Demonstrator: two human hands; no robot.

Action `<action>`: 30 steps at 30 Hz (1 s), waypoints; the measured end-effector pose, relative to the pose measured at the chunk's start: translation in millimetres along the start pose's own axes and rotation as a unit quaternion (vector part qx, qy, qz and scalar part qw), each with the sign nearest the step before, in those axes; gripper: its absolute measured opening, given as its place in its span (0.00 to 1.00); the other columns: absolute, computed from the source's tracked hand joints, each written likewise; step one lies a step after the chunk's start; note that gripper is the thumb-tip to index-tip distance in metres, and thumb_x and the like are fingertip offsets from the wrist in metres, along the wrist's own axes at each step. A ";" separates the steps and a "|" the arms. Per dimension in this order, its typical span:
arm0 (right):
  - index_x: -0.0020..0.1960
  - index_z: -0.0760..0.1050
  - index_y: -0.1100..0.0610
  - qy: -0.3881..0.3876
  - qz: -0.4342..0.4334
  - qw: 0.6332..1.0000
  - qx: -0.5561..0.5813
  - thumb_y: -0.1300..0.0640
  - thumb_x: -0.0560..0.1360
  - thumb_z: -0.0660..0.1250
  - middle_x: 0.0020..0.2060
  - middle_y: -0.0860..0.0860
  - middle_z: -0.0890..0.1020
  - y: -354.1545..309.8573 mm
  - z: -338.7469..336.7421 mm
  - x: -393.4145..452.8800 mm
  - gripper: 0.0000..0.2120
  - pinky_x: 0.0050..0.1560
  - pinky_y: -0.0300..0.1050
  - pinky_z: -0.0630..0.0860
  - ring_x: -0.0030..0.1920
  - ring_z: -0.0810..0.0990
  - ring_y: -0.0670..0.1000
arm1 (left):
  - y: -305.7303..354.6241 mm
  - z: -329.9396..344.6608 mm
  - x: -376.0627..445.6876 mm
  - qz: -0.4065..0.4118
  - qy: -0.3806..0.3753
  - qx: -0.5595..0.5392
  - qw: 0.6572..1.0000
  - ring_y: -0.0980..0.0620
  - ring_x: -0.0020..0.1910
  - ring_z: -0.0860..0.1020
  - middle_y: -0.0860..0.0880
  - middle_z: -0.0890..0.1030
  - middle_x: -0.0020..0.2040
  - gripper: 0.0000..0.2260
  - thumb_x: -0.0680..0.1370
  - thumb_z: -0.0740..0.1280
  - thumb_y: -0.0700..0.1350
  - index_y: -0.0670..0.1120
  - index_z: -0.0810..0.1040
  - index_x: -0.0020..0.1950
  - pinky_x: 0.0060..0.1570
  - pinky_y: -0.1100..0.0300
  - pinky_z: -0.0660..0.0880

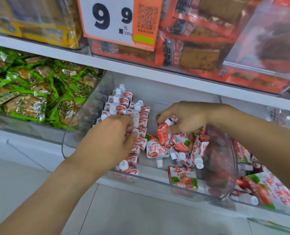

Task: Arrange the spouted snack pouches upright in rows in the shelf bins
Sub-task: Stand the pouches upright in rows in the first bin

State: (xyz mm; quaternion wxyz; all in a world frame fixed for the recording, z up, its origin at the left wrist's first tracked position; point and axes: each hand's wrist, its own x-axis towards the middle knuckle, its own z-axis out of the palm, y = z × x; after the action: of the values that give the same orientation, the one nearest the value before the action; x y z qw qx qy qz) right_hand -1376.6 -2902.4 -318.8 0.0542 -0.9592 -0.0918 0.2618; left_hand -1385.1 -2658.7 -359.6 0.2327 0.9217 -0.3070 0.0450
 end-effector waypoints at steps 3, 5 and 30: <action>0.65 0.75 0.46 0.041 -0.026 0.999 0.004 0.47 0.71 0.75 0.60 0.43 0.80 -1.9 0.7 -10.8 0.24 0.61 0.45 0.74 0.58 0.78 0.48 | 8.6 -0.1 3.1 0.010 0.027 -0.021 0.999 0.51 0.44 0.79 0.51 0.81 0.48 0.10 0.76 0.67 0.51 0.49 0.78 0.55 0.44 0.54 0.78; 0.65 0.76 0.49 0.051 -0.035 0.998 -0.023 0.48 0.70 0.76 0.57 0.41 0.79 -2.8 2.3 -15.7 0.24 0.55 0.37 0.72 0.57 0.77 0.46 | 9.1 1.5 10.0 0.013 0.037 -0.038 0.998 0.51 0.46 0.79 0.50 0.80 0.50 0.11 0.76 0.67 0.50 0.47 0.79 0.55 0.48 0.54 0.77; 0.64 0.72 0.56 0.343 0.066 0.935 0.063 0.45 0.79 0.65 0.56 0.54 0.80 -9.6 4.5 34.7 0.19 0.51 0.43 0.68 0.59 0.77 0.56 | -10.5 26.0 77.4 0.031 -0.104 -0.036 0.993 0.47 0.62 0.74 0.46 0.75 0.65 0.23 0.78 0.65 0.52 0.50 0.67 0.72 0.58 0.60 0.70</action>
State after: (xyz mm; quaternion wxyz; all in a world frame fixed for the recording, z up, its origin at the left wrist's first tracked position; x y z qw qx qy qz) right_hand -1351.0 -2885.7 -338.2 0.1247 -0.9893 0.0127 -0.0747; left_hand -1317.9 -2705.4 -369.4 0.2313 0.9024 -0.3593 -0.0547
